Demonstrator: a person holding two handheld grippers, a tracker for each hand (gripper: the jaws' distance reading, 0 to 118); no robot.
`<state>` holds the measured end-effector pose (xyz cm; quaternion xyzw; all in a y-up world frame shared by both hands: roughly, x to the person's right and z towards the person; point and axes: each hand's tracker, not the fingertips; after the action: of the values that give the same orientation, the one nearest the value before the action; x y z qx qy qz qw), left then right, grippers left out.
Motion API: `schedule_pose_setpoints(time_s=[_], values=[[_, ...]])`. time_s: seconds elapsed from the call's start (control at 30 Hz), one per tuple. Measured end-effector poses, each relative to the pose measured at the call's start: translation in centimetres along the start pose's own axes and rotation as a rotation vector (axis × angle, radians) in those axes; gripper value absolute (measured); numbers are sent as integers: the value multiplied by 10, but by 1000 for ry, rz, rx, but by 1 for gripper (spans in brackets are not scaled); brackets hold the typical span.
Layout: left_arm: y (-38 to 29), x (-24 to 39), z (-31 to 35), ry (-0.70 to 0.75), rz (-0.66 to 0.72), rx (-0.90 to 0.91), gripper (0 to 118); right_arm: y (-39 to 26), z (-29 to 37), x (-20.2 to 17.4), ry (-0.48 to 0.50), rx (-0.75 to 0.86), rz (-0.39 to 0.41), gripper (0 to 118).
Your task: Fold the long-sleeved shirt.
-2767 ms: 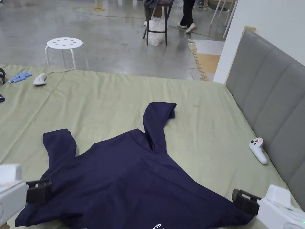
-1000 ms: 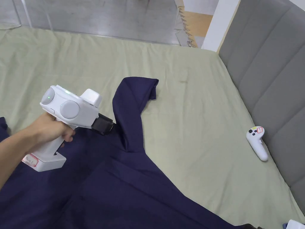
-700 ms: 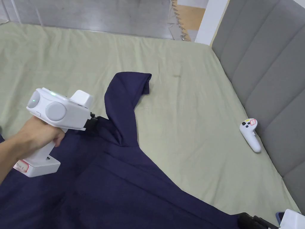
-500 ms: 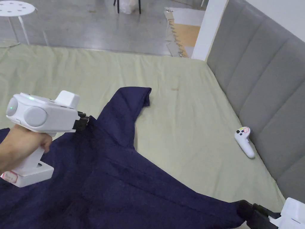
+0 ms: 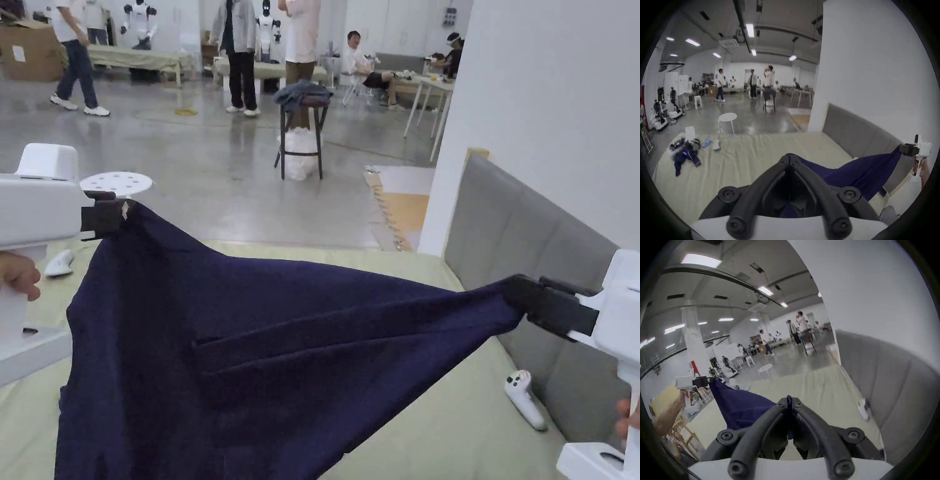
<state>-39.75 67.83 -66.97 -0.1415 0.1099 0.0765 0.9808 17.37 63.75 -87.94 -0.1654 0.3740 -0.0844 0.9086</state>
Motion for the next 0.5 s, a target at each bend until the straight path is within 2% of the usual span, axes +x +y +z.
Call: schedule_pose_setpoints(time_s=[0.17, 0.33, 0.47, 0.5], values=[[71, 0, 61, 118, -18, 133, 3, 95, -3, -31, 28, 87, 53, 2], [145, -6, 88, 210, -64, 221, 3, 183, -9, -72, 81, 144, 68, 2], [201, -1, 108, 251, -66, 260, 3, 240, -18, -97, 74, 174, 74, 2], [207, 19, 117, 276, -60, 288, 3, 251, -19, -102, 66, 176, 87, 2]])
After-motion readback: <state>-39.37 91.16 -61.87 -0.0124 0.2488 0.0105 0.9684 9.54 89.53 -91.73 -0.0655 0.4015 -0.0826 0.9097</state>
